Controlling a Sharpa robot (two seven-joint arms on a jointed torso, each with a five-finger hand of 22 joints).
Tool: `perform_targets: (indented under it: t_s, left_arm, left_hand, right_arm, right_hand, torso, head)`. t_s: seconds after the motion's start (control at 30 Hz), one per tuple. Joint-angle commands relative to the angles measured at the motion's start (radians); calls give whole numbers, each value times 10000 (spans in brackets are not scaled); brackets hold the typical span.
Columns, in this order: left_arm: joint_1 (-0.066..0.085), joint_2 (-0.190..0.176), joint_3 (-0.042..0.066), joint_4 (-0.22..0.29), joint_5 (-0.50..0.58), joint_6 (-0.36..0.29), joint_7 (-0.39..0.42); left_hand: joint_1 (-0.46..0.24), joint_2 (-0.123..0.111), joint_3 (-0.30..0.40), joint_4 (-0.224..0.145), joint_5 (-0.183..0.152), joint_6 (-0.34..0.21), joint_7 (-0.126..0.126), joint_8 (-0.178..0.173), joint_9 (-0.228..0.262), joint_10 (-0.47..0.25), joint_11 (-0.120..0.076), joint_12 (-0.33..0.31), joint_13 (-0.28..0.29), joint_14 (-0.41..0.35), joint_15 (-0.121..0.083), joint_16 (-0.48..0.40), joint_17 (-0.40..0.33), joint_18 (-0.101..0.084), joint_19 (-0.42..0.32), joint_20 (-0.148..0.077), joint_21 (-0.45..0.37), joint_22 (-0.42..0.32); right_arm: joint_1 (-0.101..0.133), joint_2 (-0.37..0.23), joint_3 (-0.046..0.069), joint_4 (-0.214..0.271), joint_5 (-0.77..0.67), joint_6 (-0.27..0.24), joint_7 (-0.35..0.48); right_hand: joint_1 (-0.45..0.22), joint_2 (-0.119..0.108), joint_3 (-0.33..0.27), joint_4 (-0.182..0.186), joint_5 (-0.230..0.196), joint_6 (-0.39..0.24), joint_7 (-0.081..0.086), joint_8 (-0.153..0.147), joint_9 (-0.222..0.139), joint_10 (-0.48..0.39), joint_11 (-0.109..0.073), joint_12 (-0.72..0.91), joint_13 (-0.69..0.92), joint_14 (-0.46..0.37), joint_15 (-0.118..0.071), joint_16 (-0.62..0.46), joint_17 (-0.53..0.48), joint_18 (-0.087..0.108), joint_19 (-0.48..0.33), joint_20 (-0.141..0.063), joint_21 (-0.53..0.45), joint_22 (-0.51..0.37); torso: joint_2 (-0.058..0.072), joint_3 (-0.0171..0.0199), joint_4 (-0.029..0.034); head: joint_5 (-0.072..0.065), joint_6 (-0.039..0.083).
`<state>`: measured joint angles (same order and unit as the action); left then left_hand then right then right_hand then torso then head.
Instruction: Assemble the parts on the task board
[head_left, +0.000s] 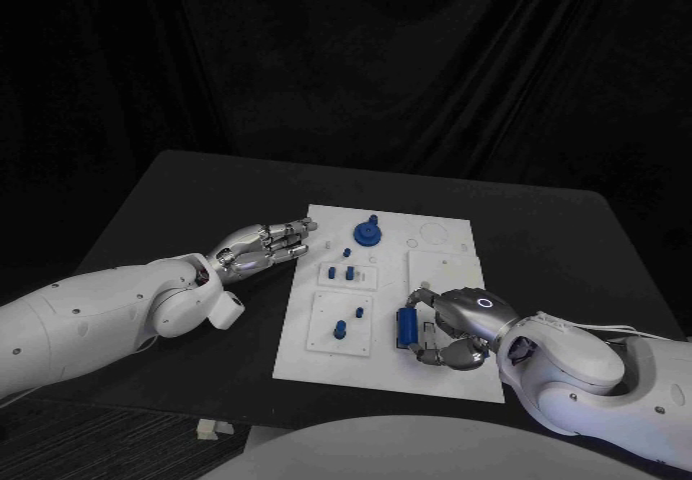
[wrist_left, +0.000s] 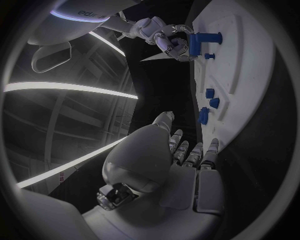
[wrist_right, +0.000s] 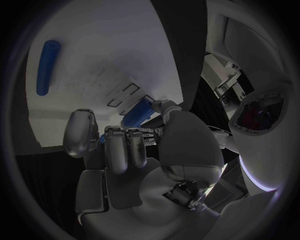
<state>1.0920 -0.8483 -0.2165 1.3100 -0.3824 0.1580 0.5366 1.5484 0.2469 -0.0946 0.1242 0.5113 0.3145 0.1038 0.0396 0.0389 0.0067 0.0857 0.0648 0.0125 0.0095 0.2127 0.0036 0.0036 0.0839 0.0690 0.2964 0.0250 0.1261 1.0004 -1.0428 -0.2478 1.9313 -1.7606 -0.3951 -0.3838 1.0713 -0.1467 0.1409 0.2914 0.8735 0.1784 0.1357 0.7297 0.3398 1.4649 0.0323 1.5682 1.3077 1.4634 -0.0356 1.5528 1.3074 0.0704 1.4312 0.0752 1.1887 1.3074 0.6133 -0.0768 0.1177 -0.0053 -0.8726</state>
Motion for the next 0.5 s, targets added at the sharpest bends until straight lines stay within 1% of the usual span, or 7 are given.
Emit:
perform_targets:
  t_s: [0.03,0.07,0.2,0.5]
  left_arm:
    - [-20,10,9,9,63,131,75]
    - [-21,9,9,8,63,134,71]
    - [-25,5,9,3,63,148,51]
    - [-34,-1,9,-2,63,172,26]
  left_hand:
    - [-1,70,60,-7,-40,-27,67,16,11,-2,60,21,15,-1,87,1,0,-188,51,-6,50,11]
    - [-17,73,65,0,-57,-35,74,13,10,-1,71,21,15,-1,94,1,0,-188,53,-6,51,11]
    - [-17,73,65,0,-57,-35,74,13,10,-1,71,21,15,-1,94,1,0,-188,53,-6,51,11]
    - [-27,76,69,6,-67,-22,80,15,11,-1,76,18,14,1,99,2,0,-188,51,-6,50,5]
  right_arm:
    - [-30,-16,-1,40,-71,100,-239]
    - [-31,-17,-1,43,-71,112,-242]
    - [-31,-19,-1,64,-71,133,-268]
    - [-33,-52,-1,105,-71,173,-356]
  right_hand:
    - [136,23,-195,5,-515,-49,116,-83,-194,1059,105,26,2631,932,86,-47,2074,108,-39,31,-57,1551]
    - [156,23,-268,8,-649,-60,128,-98,-259,1059,118,26,2631,932,94,-47,2074,107,-38,38,-59,1550]
    - [90,67,-448,24,-879,15,141,-90,-407,1059,133,26,2631,930,110,-50,2067,109,-35,55,-67,1549]
    - [62,116,-474,25,-929,61,147,-82,-454,1059,138,26,2631,929,114,-53,2059,109,-31,59,-64,1550]
  torso:
    - [-2,0,-4]
    - [0,0,-3]
    - [3,-2,-2]
    - [-4,2,9]
  head:
    - [13,0]
    - [15,0]
    - [13,0]
    - [-10,0]
